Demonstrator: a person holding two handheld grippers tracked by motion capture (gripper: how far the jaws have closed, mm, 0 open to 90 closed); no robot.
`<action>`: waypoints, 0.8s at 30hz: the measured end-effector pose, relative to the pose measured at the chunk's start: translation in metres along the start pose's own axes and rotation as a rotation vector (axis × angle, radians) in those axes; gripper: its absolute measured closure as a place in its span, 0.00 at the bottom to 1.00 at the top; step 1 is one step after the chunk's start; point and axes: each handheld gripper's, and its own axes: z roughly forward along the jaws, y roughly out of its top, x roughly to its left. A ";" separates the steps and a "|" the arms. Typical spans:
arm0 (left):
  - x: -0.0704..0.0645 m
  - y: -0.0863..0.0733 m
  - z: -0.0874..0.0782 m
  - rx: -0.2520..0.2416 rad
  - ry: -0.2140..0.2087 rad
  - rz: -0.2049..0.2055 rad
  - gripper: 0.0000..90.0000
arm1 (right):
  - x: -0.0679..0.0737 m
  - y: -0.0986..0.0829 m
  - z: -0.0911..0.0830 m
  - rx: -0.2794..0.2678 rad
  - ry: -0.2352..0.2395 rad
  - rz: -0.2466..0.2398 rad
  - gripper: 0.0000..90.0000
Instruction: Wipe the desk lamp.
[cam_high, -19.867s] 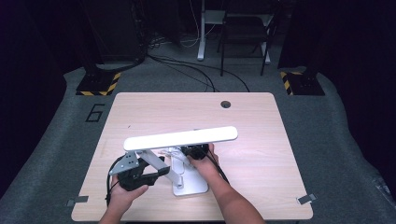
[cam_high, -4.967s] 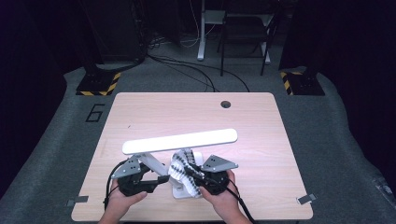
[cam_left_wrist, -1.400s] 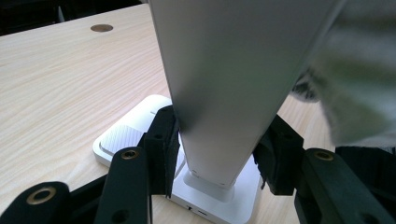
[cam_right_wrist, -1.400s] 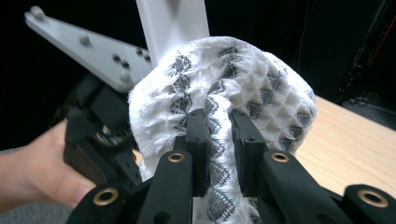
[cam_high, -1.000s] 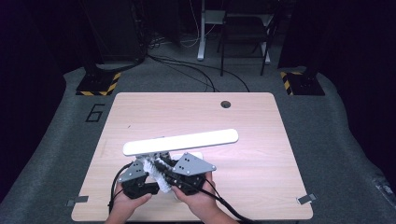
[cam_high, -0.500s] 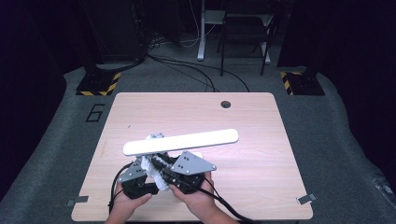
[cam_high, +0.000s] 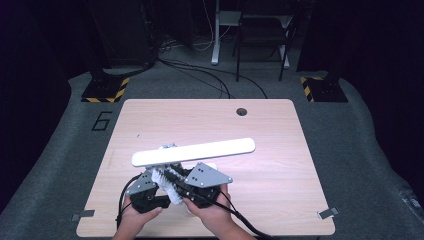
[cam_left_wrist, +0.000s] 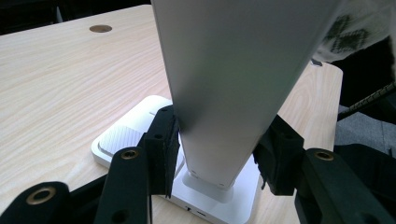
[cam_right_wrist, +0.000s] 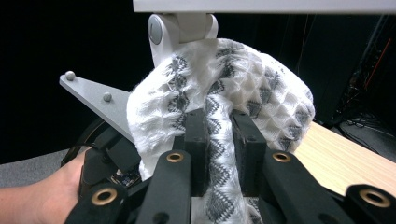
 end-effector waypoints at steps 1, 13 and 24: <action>0.000 0.000 0.000 0.004 -0.007 -0.003 0.60 | 0.000 0.000 0.000 -0.001 0.003 0.002 0.87; 0.002 0.005 -0.009 -0.045 -0.005 -0.009 0.56 | 0.002 0.004 -0.003 -0.027 0.007 0.011 0.88; 0.000 0.008 -0.010 -0.054 0.005 -0.001 0.59 | 0.003 0.006 -0.002 -0.050 0.010 0.024 0.88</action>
